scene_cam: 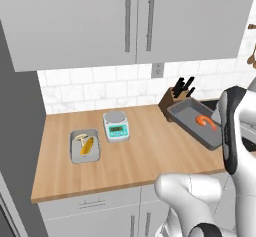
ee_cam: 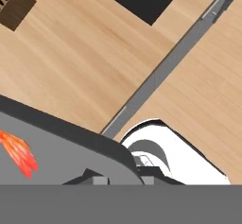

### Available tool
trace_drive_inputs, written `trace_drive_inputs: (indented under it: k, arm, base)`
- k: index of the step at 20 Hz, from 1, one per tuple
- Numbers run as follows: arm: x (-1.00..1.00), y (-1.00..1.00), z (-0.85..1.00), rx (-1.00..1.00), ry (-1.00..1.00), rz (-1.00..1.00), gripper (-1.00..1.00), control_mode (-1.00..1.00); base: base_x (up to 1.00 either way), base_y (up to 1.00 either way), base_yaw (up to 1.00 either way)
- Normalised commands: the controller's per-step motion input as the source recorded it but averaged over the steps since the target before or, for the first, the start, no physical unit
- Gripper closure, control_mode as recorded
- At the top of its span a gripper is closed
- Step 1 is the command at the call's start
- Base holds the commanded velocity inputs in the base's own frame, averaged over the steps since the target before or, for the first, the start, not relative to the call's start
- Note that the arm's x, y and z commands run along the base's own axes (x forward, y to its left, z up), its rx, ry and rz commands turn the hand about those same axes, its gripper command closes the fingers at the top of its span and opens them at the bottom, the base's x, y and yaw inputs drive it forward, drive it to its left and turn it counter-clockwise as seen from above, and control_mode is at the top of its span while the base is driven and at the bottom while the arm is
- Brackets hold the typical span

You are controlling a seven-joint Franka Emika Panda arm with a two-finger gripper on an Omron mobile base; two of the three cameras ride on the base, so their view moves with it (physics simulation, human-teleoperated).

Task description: Take the meat container that has the shrimp and place it on the second highest rack of the freezer. Then take the vegetable container that has the mushroom and corn and place it on the highest rack of the freezer.

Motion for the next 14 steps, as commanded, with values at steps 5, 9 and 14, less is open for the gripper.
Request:
trace_drive_inputs:
  k: [5,9,14]
  arm:
    - [0.00,0.00,0.00,0.00,0.00,0.00,1.00,-1.00]
    - [0.00,0.00,0.00,0.00,0.01,0.00,1.00,1.00]
    - [0.00,0.00,0.00,0.00,0.00,0.00,1.00,1.00]
  base:
    - [0.00,0.00,0.00]
    - [-0.18,-0.04,0.00]
    - [-0.98,-0.36,0.00]
